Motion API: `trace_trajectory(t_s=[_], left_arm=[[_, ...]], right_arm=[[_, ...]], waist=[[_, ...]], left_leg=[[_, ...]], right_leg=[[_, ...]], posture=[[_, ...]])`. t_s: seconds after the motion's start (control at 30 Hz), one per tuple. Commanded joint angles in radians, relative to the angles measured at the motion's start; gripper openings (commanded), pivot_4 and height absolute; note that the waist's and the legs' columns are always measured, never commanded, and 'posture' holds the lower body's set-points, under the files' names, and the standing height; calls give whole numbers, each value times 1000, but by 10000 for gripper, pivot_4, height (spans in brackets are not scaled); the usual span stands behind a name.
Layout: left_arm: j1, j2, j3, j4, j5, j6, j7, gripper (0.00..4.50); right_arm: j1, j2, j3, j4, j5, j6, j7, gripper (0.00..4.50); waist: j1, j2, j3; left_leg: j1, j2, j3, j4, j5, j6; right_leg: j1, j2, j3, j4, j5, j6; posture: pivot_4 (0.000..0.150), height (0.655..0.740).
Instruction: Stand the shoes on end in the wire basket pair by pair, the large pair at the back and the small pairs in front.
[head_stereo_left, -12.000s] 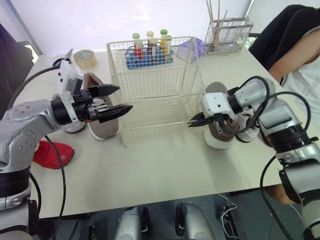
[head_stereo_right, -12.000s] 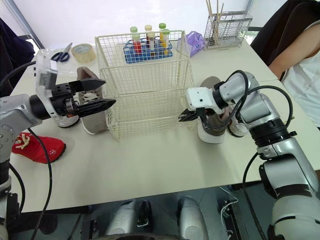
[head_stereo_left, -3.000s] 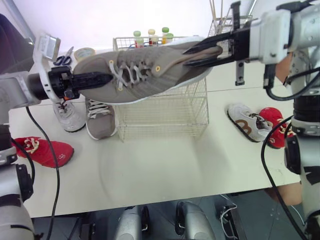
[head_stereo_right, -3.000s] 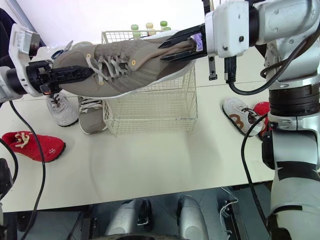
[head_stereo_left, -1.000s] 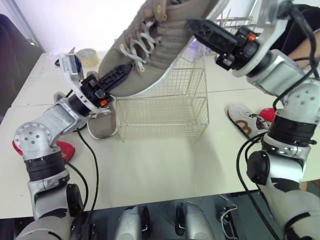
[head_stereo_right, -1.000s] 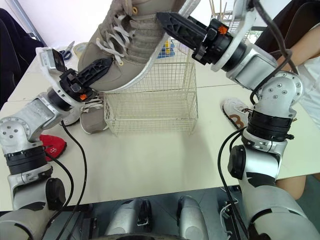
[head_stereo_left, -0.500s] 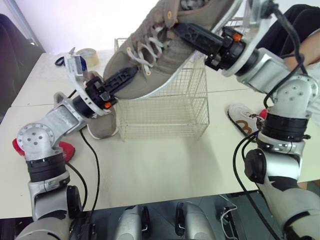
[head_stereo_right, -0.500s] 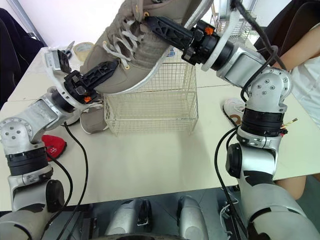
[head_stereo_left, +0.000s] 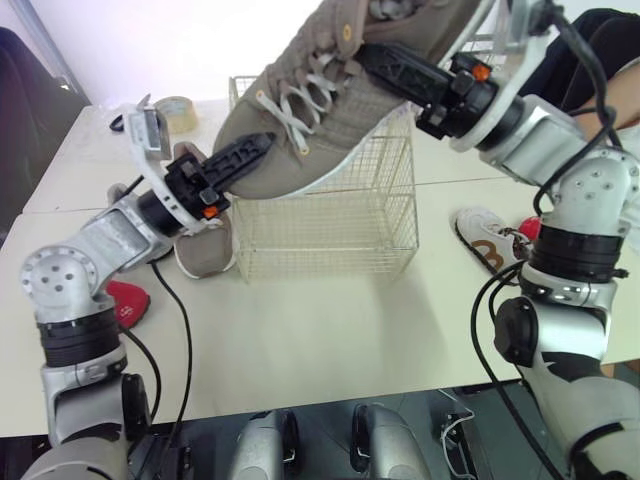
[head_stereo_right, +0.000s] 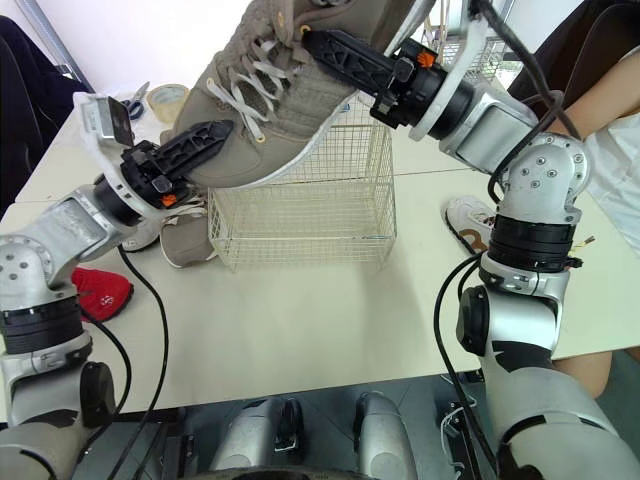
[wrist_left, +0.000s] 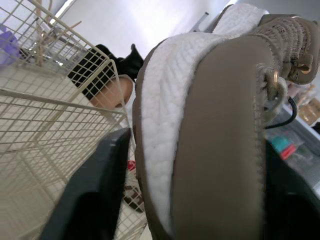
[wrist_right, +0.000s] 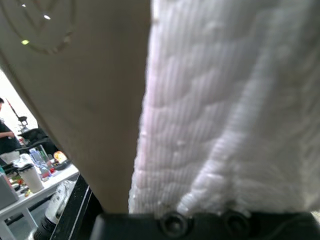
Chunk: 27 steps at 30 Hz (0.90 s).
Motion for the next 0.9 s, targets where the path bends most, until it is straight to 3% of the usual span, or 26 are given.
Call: trace_trajectory(t_s=[0.03,0.2,0.37,0.6,0.9], left_arm=[[5,47,11,-45,7,0,-57,44010],[43,162,49,-71,40,8,-153,44010],[91,266,94,-59,96,-10,-245,44010],[142,241,118,-111,166,-81,-268,44010],[192,205,121,-195,156,-125,-237,44010]], right_arm=[[-65,-37,-1,-14,-21,-39,35,19304],[-167,-145,77,98,-165,-130,181,19304],[-447,-260,241,455,-417,-353,463,19304],[-765,-236,373,956,-725,-751,711,19304],[-837,-195,451,1197,-991,-1063,782,19304]], waist=[[-1,0,0],[-1,0,0],[-5,2,2],[-11,2,2],[-9,2,3]], left_leg=[[0,0,0,0,0,0],[-1,0,1,-1,0,0],[-3,0,1,-2,-1,0],[-3,0,3,-4,-1,0],[-3,0,3,-4,-1,0]], right_leg=[[0,0,0,0,0,0],[-2,0,0,-1,0,0],[-5,0,1,-2,0,0],[-5,0,1,-4,0,0],[-5,0,1,-4,0,0]], posture=[[1500,7400],[1500,7400],[1500,7400],[1500,7400],[1500,7400]])
